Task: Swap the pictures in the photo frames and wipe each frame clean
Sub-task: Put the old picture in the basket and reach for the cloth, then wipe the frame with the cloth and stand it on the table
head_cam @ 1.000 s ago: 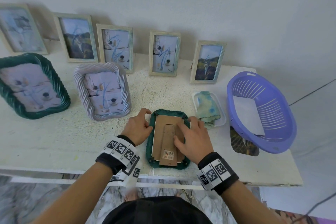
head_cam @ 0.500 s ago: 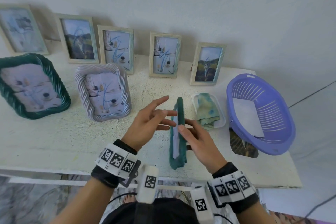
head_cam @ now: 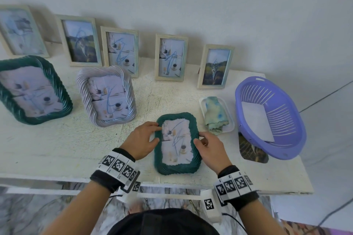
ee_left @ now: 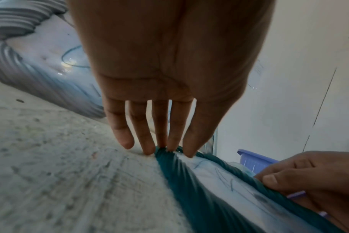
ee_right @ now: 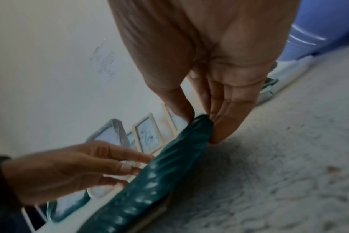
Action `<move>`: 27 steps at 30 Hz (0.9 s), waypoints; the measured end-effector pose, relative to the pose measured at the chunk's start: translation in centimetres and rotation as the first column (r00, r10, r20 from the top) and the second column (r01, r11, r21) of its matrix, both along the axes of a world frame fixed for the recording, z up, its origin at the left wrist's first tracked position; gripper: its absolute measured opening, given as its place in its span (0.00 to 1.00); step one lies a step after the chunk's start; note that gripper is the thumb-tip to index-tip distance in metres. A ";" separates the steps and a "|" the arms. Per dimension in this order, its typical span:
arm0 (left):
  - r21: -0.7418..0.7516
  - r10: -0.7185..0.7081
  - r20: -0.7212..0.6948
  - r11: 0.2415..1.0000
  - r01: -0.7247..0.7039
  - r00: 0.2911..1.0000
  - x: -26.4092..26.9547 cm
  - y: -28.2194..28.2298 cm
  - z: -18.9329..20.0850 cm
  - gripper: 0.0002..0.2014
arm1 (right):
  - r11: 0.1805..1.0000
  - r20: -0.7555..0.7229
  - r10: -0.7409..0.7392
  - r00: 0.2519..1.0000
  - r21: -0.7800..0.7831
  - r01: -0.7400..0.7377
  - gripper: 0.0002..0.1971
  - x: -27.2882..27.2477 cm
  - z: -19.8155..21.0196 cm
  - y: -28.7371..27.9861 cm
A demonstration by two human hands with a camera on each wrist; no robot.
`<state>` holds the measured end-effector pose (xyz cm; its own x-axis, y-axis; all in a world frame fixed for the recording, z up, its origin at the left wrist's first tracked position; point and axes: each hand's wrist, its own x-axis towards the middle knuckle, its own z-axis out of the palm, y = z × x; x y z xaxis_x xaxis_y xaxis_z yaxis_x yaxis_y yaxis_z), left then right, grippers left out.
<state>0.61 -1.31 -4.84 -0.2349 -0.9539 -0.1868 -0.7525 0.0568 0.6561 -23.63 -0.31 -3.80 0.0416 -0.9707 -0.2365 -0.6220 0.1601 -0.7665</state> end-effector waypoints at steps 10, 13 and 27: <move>0.006 -0.016 0.101 1.000 0.015 0.995 0.3 0.6 -0.7 0.27 | 0.995 -0.404 0.039 0.914 -0.064 -0.071 0.10 1.2 -1.2 -0.6; 0.001 -0.034 0.131 0.999 0.034 0.991 0.2 0.8 -0.8 0.29 | 0.992 -0.475 0.090 0.875 -0.035 -0.121 0.11 1.3 -0.9 -0.6; 0.044 -0.199 0.352 0.980 0.196 0.915 0.2 -0.6 0.9 0.33 | 0.992 -0.733 -0.010 0.681 -0.093 -0.085 0.24 -1.5 1.9 -9.9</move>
<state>0.80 -1.89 -3.91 -0.3361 -0.8931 -0.2991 -0.9090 0.2244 0.3513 -25.10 -10.21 -1.90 -0.0611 -0.9931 -0.0997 -0.9947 0.0689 -0.0761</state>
